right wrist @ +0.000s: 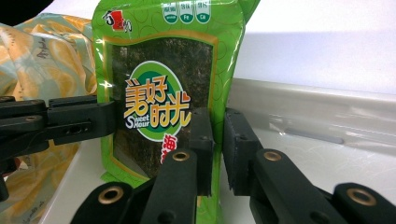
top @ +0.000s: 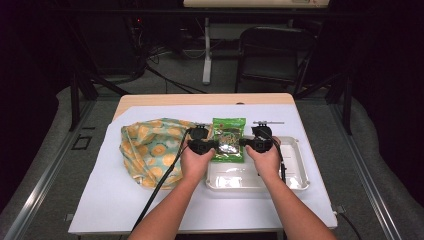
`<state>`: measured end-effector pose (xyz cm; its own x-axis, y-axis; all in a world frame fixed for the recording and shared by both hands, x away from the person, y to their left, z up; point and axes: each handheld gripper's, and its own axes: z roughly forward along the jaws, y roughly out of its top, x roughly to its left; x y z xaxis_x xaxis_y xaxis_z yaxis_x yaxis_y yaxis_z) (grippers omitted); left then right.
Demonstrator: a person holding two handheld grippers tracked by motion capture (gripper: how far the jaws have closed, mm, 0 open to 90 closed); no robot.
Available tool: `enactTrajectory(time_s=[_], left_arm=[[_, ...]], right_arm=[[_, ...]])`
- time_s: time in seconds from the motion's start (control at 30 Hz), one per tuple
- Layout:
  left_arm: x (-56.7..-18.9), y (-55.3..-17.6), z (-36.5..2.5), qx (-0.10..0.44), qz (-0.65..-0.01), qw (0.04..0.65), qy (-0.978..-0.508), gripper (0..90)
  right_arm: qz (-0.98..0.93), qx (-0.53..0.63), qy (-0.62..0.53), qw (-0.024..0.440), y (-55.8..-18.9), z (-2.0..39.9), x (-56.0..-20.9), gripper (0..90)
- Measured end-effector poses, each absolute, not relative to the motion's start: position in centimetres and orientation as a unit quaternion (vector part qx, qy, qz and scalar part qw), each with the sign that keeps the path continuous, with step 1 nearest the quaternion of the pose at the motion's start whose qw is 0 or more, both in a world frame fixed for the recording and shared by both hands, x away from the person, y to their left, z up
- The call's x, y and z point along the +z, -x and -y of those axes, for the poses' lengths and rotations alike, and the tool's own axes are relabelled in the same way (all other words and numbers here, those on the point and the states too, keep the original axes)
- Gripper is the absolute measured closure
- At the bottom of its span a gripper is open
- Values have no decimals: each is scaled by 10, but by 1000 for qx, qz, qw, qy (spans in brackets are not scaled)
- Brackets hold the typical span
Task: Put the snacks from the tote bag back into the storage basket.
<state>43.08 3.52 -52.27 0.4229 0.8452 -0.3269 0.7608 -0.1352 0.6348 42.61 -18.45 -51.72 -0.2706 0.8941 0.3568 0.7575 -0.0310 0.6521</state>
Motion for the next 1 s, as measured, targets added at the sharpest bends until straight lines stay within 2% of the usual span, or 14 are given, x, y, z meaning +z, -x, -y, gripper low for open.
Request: enactTrajectory(time_s=[1.0], left_arm=[[-529,-433,-34,51,-538,374,-753,796]], right_arm=[[-697,384,-600,89,-428,180,-523,796]])
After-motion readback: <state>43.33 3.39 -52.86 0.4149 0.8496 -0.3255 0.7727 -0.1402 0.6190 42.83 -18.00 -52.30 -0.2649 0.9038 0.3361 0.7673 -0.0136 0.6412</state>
